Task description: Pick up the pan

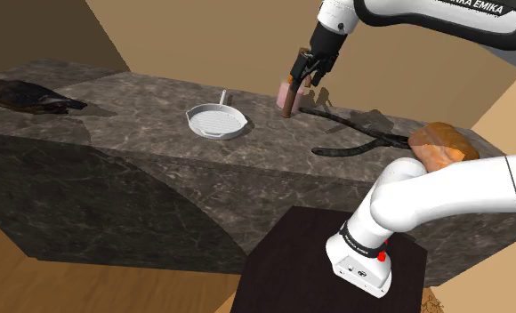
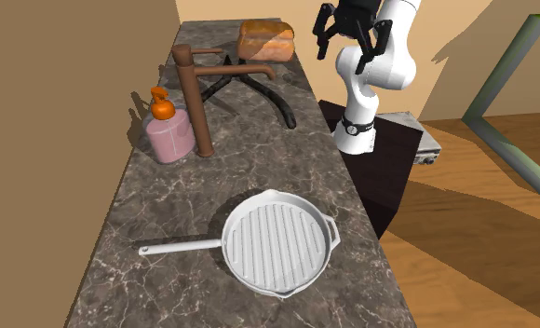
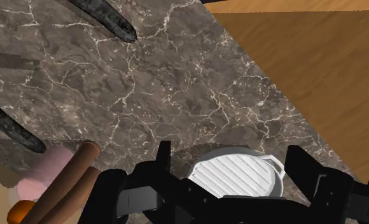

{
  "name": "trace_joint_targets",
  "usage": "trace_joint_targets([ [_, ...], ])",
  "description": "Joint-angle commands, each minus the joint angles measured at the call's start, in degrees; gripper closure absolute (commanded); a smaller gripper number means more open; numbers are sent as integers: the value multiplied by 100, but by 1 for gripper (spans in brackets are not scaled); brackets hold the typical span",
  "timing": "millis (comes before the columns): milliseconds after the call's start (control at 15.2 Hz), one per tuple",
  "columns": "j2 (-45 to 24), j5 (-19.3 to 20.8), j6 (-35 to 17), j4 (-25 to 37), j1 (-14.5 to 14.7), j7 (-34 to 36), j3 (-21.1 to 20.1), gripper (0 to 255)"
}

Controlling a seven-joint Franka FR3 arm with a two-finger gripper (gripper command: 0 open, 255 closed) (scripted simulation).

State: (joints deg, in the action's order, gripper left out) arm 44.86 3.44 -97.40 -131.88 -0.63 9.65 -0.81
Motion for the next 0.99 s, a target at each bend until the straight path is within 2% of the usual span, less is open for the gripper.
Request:
trace_joint_targets([
  [0,0,0,0,0,0,0,0,0],
  [462,-1454,-43,-776,485,108,-885,565,0],
  [924,-3063,-364,-1241,1376,247,-1830,1018,0],
])
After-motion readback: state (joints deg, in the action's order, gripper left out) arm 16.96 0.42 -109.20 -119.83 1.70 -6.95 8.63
